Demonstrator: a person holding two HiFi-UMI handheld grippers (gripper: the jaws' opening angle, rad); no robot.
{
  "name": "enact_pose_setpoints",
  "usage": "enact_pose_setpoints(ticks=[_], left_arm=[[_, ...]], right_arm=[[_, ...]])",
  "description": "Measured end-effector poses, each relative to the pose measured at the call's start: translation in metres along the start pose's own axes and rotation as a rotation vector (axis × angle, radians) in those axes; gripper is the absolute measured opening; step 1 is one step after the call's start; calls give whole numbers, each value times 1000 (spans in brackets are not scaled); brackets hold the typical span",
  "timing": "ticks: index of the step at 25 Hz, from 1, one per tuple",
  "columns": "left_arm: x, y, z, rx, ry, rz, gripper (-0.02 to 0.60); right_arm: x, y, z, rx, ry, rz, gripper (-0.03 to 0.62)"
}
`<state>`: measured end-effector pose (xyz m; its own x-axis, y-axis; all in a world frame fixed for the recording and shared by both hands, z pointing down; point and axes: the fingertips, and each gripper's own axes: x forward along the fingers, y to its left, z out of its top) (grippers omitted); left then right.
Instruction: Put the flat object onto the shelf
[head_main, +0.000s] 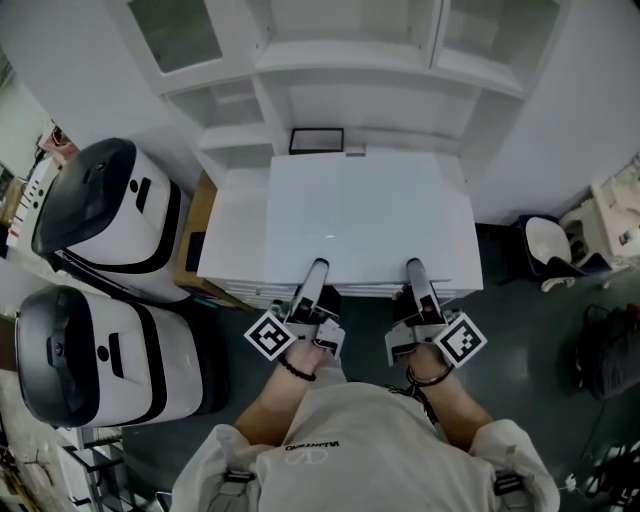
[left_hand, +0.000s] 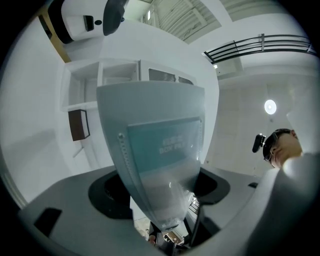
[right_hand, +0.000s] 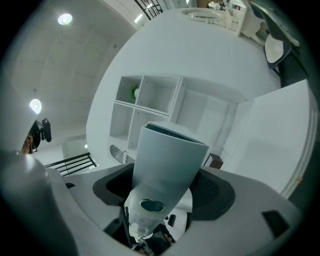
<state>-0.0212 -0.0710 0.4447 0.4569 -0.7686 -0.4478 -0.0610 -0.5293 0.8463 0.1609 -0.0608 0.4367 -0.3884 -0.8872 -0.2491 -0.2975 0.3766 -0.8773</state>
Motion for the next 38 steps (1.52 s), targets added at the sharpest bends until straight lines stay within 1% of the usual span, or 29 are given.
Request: enact_pose_setpoints(ticks=[6, 15, 19, 26, 29, 32, 33, 36, 38], left_arm=[[49, 20, 42, 4, 39, -28, 341], [112, 21, 102, 22, 69, -84, 339], [131, 24, 121, 7, 86, -92, 337], [157, 24, 139, 11, 110, -115, 337], [164, 18, 143, 55, 118, -128, 337], [173, 13, 144, 68, 111, -127, 337], [176, 13, 144, 65, 109, -125, 337], [184, 15, 141, 22, 99, -118, 337], [191, 12, 141, 23, 90, -118, 337]], right_arm=[[58, -5, 6, -2, -32, -1, 345], [135, 13, 16, -13, -74, 32, 345], [160, 21, 20, -37, -107, 38, 345], [184, 28, 27, -47, -134, 42, 345], [187, 33, 31, -59, -136, 52, 345], [192, 35, 39, -67, -133, 60, 345], [194, 35, 42, -67, -131, 63, 345], [202, 36, 51, -61, -121, 73, 345], [208, 37, 58, -56, -112, 78, 345]])
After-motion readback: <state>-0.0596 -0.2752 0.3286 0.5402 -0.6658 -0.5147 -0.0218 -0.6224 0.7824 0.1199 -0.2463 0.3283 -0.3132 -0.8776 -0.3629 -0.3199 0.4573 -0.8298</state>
